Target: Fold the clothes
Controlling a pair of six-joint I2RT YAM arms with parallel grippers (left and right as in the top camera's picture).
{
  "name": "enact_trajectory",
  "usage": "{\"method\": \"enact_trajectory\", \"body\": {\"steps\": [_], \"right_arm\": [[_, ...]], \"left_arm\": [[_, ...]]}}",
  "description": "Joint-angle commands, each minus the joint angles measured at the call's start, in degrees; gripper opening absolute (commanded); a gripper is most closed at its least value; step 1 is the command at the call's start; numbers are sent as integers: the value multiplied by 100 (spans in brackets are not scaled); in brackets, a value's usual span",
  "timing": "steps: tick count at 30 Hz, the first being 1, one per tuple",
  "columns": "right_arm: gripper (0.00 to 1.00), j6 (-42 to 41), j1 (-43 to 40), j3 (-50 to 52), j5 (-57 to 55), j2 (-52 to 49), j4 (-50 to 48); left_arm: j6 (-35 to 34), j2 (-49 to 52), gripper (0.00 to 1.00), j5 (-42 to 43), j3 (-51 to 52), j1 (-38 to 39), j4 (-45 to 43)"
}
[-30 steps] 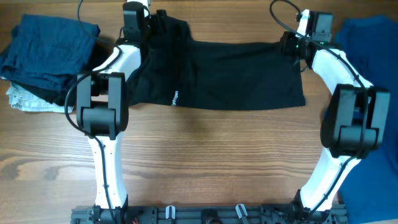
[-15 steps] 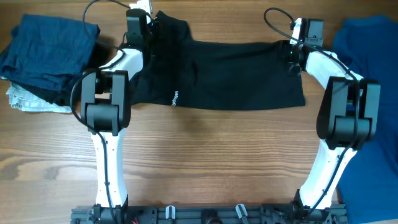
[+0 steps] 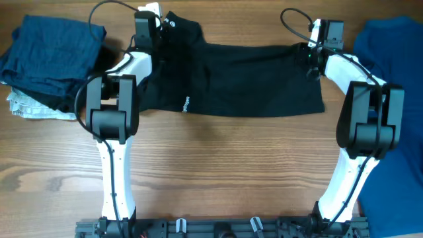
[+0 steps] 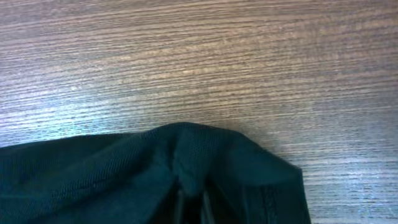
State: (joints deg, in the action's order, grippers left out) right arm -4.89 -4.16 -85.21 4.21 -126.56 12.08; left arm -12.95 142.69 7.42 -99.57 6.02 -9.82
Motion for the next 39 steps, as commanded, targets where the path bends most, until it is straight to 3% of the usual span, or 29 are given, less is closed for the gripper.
{"method": "enact_trajectory", "body": {"steps": [1,12,20,30,39], "right_arm": [[4,-122,24,-61,-52,-149,-120],[4,-201,24,-105,227,114,-136],[4,-271,24,-105,597,662,339],[4,-103,22,-105,920,1397,1635],[4,645,13,-103,909,1781,3486]], "left_arm": [[57,151,4,50,-131,-83,-2],[192,-710,4,48,-251,-190,752],[380,-1567,4,46,-251,-267,1847],[378,-2728,4,48,-251,-376,4391],[354,-2837,4,46,-249,-378,6843]]}}
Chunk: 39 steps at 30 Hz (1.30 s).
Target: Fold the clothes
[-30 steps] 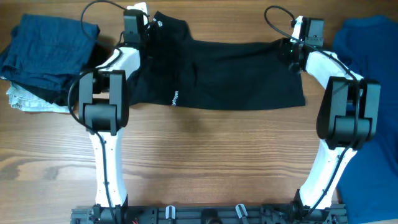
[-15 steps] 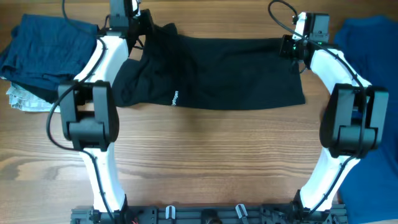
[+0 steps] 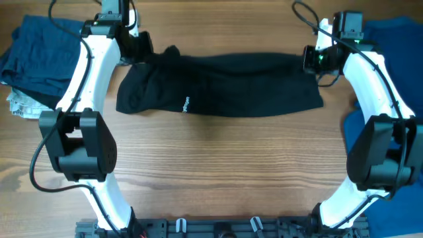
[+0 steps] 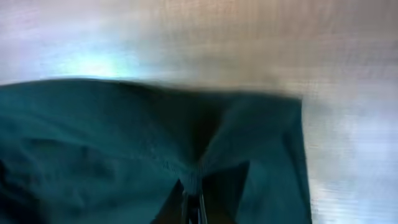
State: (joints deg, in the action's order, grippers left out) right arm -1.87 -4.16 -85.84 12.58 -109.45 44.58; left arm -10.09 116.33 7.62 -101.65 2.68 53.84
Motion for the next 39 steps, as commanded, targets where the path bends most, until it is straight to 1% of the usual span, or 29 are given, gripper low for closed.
{"method": "enact_trajectory", "body": {"steps": [1,4,7,9,11,12,14,16,19,20,21,23,27,28,30,32,34,35,36,37,38,39], "right_arm": [[4,339,13,-39,74,70,496],[4,96,13,68,-160,68,1014],[4,-79,13,326,-568,24,1099],[4,-184,13,551,-710,9,1075],[4,-284,13,623,-730,2,1191],[4,-284,11,638,-822,0,1266],[4,-389,13,662,-1005,-7,1309],[4,-431,13,713,-1008,-20,1283],[4,-431,11,1025,-1008,-63,1014],[4,-428,11,1126,-1008,-98,927],[4,-428,13,1217,-1005,-98,787],[4,-428,13,1399,-1003,-98,529],[4,-428,13,1408,-1003,-98,472],[13,-428,13,1392,-1003,-96,485],[44,-415,13,1163,-1003,-92,706],[50,-417,13,605,-1001,-61,1156],[59,-404,13,85,-826,-4,1493],[63,-197,13,-190,-264,7,1635],[64,9,13,-262,310,7,1576],[63,42,13,-258,610,2,1471],[52,39,20,-249,785,-26,1349],[37,39,42,-203,807,-28,1231]], "left_arm": [[66,-201,4,26,-42,-44,704],[-240,-201,4,24,-42,-44,1272],[-417,-199,4,24,-20,-42,1622],[-431,-199,4,-7,142,-22,1679],[-435,-199,4,-184,367,-24,1676],[-570,-199,4,-466,503,-24,1676],[-586,-199,4,-791,673,-35,1668],[-590,-199,4,-881,789,-35,1602],[-612,-199,5,-970,1034,-35,1351],[-734,-199,6,-1259,1154,-35,1250],[-732,-192,6,-1355,1204,-35,1211],[-732,-190,6,-1351,1287,-39,1102],[-728,-190,7,-1353,1357,-39,999],[-728,-190,7,-1353,1355,-42,999],[-726,-197,6,-1353,1270,-39,1001],[-730,-247,12,-1351,975,-39,1012],[-737,-393,27,-1320,522,-28,1019],[-737,-472,32,-1139,317,-15,981],[-730,-525,37,-791,271,9,826],[-728,-520,39,-363,273,22,682],[-726,-415,36,136,273,63,564],[-726,-330,30,284,275,107,520]]}}
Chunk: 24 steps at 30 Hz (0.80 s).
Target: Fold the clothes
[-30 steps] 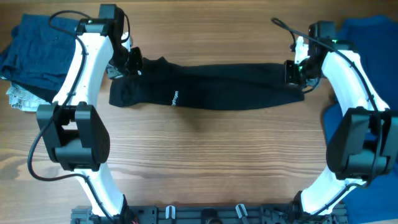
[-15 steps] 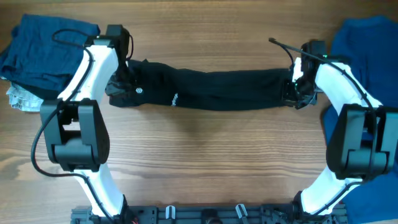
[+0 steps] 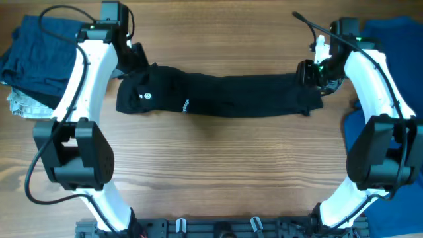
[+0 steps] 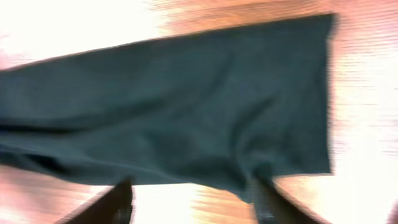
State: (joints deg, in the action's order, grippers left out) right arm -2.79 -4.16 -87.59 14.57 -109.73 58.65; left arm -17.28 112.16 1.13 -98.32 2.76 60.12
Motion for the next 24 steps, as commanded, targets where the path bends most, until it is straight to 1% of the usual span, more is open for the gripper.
{"method": "enact_trajectory", "body": {"steps": [1,2,4,6,7,10,12,13,14,16,17,20,21,22,23,24], "right_arm": [[14,131,83,98,605,0,-363],[4,125,131,291,610,0,-549],[4,131,240,863,579,-7,-1051],[4,125,245,1283,236,-48,-1412],[4,107,243,1578,-236,-68,-1591],[4,-13,232,2203,-857,-68,-1910],[4,-225,216,2247,-1368,-68,-1825],[4,-236,216,2247,-1368,-68,-1836],[4,-339,216,2247,-1349,-68,-1860],[5,-339,216,2247,-1351,-68,-1858],[6,-345,216,2247,-1351,-68,-1853],[8,-382,216,2247,-1353,-68,-1779],[8,-382,216,2247,-1355,-68,-1727],[8,-387,216,2247,-1353,-68,-1720],[8,-385,216,2247,-1353,-68,-1714],[8,-385,216,2247,-1353,-68,-1659]], "left_arm": [[-9,238,24,979,-39,188,-155],[-9,363,20,986,-24,260,-170],[13,791,14,1449,-20,542,-188],[35,970,14,1423,-20,682,-256],[33,1058,14,1335,-20,713,-278],[33,1193,13,949,-15,702,-173],[33,1193,12,498,-15,702,-26],[33,1196,12,87,-15,702,57],[35,1215,10,-125,-15,704,103],[28,1213,5,-111,-15,704,140],[11,1147,4,-52,-39,704,96],[9,868,4,-181,-81,693,166],[9,791,8,-503,-81,649,243],[13,798,8,-643,-79,590,271],[15,826,9,-772,-79,492,192],[13,828,9,-828,-79,297,-101]]}}
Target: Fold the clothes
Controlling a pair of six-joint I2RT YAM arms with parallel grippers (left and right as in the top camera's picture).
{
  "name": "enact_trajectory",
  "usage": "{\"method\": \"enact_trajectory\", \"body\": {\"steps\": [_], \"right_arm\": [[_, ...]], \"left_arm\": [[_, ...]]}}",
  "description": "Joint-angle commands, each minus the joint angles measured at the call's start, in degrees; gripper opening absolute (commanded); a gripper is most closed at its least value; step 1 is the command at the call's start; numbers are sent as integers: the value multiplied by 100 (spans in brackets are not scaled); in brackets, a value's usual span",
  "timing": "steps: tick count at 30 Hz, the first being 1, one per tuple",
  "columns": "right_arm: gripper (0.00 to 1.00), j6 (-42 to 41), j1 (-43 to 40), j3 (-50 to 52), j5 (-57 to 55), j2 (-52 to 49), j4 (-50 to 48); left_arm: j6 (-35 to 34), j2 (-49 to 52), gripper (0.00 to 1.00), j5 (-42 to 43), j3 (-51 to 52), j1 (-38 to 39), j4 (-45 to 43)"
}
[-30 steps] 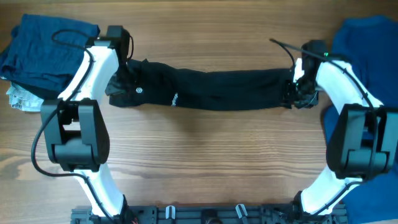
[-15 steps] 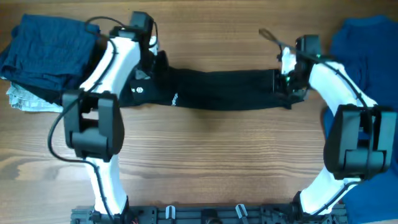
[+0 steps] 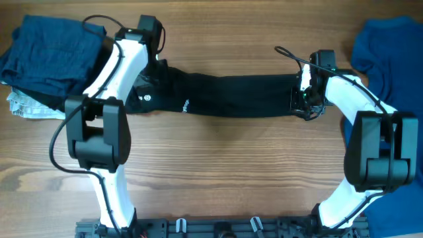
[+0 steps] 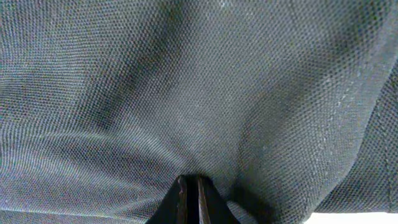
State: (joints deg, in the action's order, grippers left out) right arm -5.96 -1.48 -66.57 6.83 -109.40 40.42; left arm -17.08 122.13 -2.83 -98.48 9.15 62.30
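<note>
A black garment (image 3: 231,96) lies across the table as a long narrow band with a small white logo near its left end. My right gripper (image 3: 305,100) is down on the band's right end. In the right wrist view black mesh cloth (image 4: 186,93) fills the frame. There my right gripper (image 4: 189,186) is shut, with the cloth puckered into folds at its tips. My left gripper (image 3: 154,68) is at the band's upper left part; its jaws are hidden under the wrist.
A pile of folded dark blue clothes (image 3: 53,56) sits at the far left on a pale cloth (image 3: 30,109). A blue garment (image 3: 390,46) lies along the right edge. Bare wooden table (image 3: 218,172) stretches in front of the band.
My right gripper was open above the band's right end; now it is shut on the cloth there. My left gripper has moved right and nearer, onto the band's upper left part.
The garment first lay wide, with both grippers at its far corners and the right shut on the edge. Then the far edge was off the table and nearer. Then the garment lay as a narrow band, right gripper open. Now the right grips its right end.
</note>
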Motion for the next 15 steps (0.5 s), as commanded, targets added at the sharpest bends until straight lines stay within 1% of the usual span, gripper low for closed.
{"method": "enact_trajectory", "body": {"steps": [1,2,3,5,6,7,8,9,10,12,13,15], "right_arm": [[8,-70,-52,146,-579,-101,192],[9,-66,-52,146,-581,-101,201],[9,-66,-52,146,-579,-101,201],[9,-66,-52,146,-579,-101,195],[9,-66,-52,146,-579,-101,192],[9,-66,-52,146,-579,-101,192],[9,-68,-52,144,-579,-101,186],[9,-68,-52,146,-579,-101,184],[10,-68,-52,146,-579,-101,181],[11,-66,-52,144,-579,-101,179],[11,-66,-52,146,-577,-101,177],[12,-68,-52,144,-575,-101,140]], "left_arm": [[-7,-170,7,-433,-66,-444,-461],[-7,-190,4,-433,-94,-619,-588],[-11,-234,4,-431,-144,-765,-544],[-35,-396,8,-367,-157,-964,-422],[-35,-442,13,-278,-157,-1040,-321],[-31,-459,31,-131,-157,-1108,-179],[-4,-457,52,313,-153,-1202,83],[39,-446,56,791,-140,-1294,258],[269,-448,56,1305,-138,-1373,387],[363,-446,54,1847,-118,-1517,551],[365,-446,52,1958,-66,-1572,636],[546,-437,51,2238,125,-1569,623]]}}
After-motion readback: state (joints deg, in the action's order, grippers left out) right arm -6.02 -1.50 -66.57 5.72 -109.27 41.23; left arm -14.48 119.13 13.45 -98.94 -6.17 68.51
